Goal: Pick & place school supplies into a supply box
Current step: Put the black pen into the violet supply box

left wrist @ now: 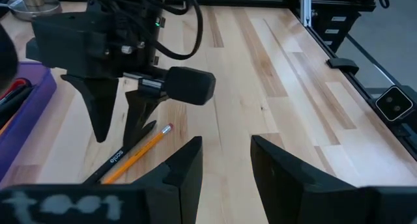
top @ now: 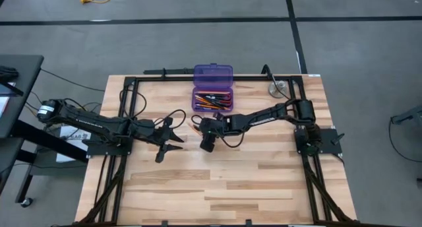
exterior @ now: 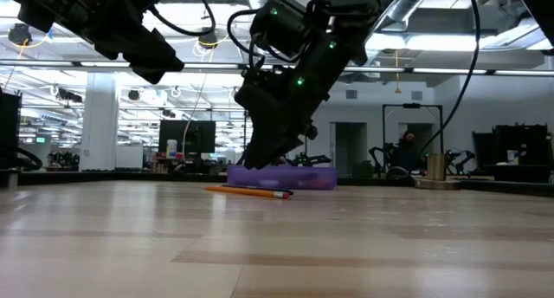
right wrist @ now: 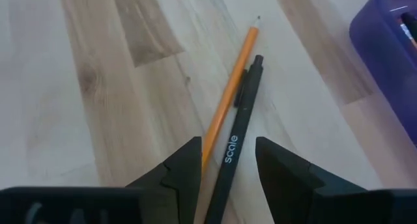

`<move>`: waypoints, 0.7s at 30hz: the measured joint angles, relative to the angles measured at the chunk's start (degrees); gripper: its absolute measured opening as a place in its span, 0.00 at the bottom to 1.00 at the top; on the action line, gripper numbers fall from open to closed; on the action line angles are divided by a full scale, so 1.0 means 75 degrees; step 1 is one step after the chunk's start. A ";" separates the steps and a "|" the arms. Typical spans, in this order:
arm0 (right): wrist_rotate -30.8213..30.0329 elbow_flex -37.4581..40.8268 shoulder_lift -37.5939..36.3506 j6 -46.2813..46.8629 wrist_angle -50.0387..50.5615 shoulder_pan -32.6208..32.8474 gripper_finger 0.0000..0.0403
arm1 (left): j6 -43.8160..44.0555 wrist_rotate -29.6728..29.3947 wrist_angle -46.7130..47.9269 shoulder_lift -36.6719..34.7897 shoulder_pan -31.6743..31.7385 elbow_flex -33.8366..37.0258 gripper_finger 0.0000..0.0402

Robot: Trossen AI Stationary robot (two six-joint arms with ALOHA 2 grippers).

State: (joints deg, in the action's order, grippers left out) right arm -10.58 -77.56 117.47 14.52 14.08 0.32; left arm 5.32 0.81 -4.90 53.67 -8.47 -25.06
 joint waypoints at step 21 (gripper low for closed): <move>0.0047 -0.0017 0.0714 -0.0006 -0.0361 -0.0189 0.33 | 0.0111 0.0023 0.0059 0.0003 -0.0004 -0.0003 0.29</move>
State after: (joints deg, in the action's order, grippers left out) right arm -10.22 -77.69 122.83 14.48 11.38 -1.11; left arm 6.15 0.98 -4.46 53.69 -8.50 -25.08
